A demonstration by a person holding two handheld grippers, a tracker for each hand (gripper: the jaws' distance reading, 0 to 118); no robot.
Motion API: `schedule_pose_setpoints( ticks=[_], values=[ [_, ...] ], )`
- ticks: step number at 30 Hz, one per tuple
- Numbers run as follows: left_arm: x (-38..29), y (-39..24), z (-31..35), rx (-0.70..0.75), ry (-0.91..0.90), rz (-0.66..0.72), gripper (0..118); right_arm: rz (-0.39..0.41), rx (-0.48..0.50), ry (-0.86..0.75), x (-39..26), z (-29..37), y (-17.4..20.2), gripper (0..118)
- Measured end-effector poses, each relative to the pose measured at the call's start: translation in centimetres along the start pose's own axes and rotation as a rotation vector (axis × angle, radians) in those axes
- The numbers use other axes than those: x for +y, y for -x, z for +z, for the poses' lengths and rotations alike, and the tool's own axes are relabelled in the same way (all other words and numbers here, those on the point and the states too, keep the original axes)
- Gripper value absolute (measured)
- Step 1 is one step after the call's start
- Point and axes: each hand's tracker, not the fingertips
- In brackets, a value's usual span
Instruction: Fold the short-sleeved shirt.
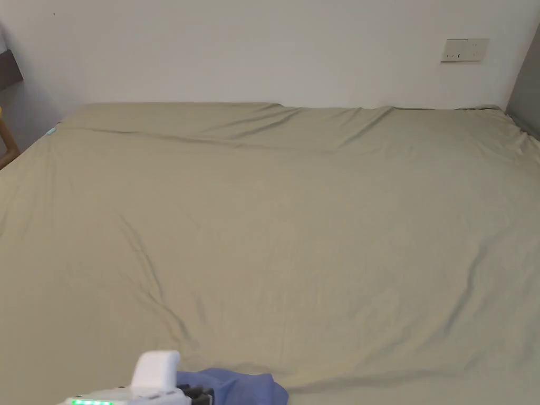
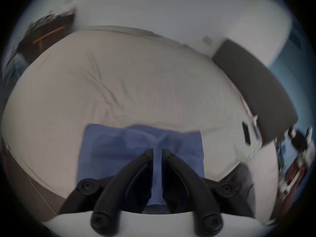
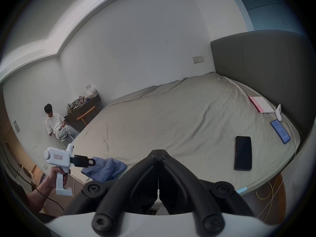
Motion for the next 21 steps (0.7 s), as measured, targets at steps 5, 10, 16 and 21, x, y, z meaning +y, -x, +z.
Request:
schedule_pose_setpoints(
  ticks=[5,10,16,21],
  values=[
    [-0.5,-5.1,-3.1,-0.091,0.079,-0.118,12,-0.011,-0.010,0.001,-0.4,0.4,-0.3,8],
    [-0.7,-6.4,-10.2,-0.131,0.309,-0.061,12,-0.026,-0.032,0.009,-0.5,0.7,-1.1,8],
    [-0.4,-7.4,-11.3,-0.134,0.335,-0.113,12,-0.031,-0.041,0.002,-0.1,1.2,-1.2,8],
    [1.3,-4.2,-5.0,-0.302,0.133,0.087,89,-0.009,-0.010,0.003,0.7,0.2,-0.1,8]
  ],
)
